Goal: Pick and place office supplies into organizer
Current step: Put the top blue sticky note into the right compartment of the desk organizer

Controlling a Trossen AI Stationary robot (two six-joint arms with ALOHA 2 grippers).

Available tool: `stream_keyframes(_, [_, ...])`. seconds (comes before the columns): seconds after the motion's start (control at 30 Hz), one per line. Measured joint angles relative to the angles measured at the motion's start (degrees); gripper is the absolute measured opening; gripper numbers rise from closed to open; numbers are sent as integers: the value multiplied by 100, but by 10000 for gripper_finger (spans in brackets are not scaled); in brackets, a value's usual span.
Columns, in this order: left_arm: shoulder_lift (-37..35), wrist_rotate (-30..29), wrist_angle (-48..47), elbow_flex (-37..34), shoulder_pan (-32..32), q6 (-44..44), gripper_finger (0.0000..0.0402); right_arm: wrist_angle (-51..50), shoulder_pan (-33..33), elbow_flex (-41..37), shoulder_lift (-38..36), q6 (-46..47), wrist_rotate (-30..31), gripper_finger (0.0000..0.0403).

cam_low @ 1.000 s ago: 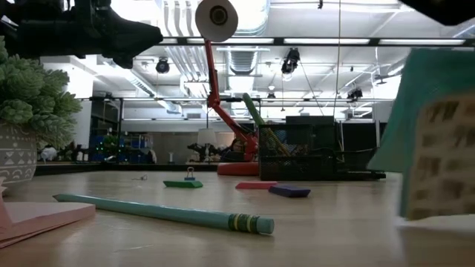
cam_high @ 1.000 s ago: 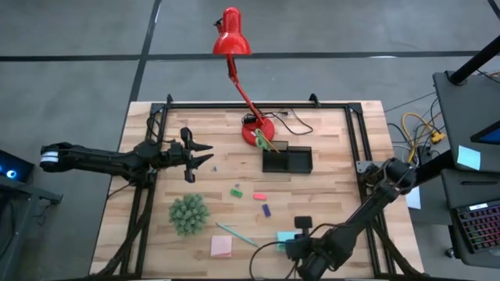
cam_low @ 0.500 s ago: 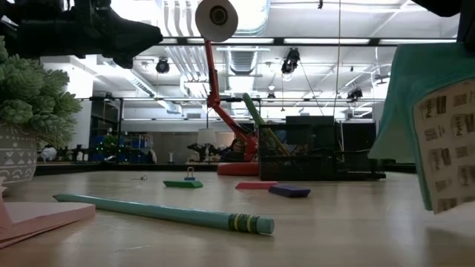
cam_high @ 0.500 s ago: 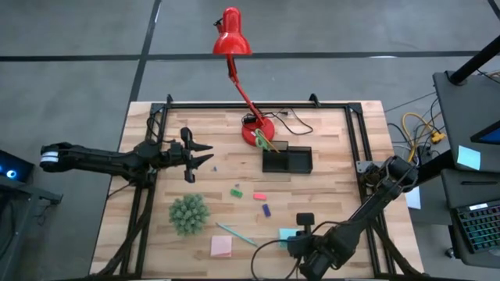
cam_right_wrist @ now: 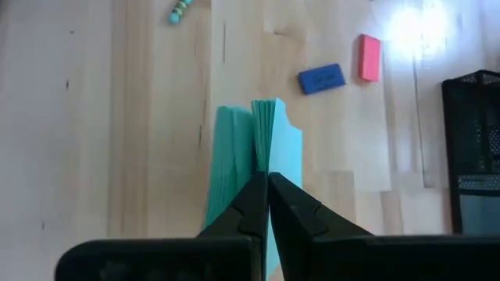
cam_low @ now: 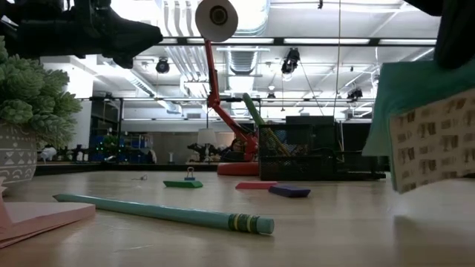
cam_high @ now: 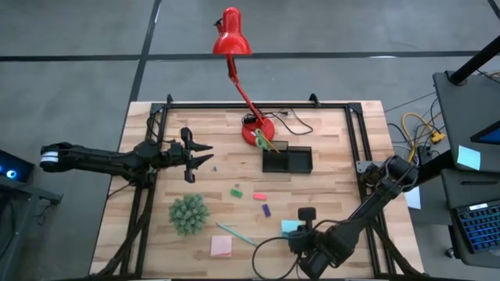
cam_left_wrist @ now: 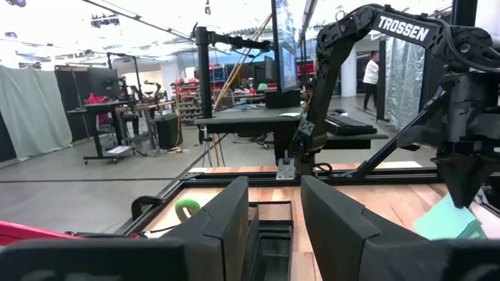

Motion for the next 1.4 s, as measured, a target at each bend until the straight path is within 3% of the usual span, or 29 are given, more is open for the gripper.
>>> stream_keyframes(0.57, [-1, -12, 2, 0, 0, 0, 107, -829, -64, 4, -629, -94, 979, 8])
stream_keyframes(0.73, [-1, -26, 2, 0, 0, 0, 107, -1275, -290, 4, -784, -262, 1296, 8])
stream_keyframes(1.1, [-1, -17, 2, 0, -2, 1, 107, -2147, -999, -20, -929, -786, 1386, 8])
stream_keyframes(1.4, [0, 85, 3, 0, -2, 2, 107, -1866, -1565, -943, -1539, -1292, 1464, 8])
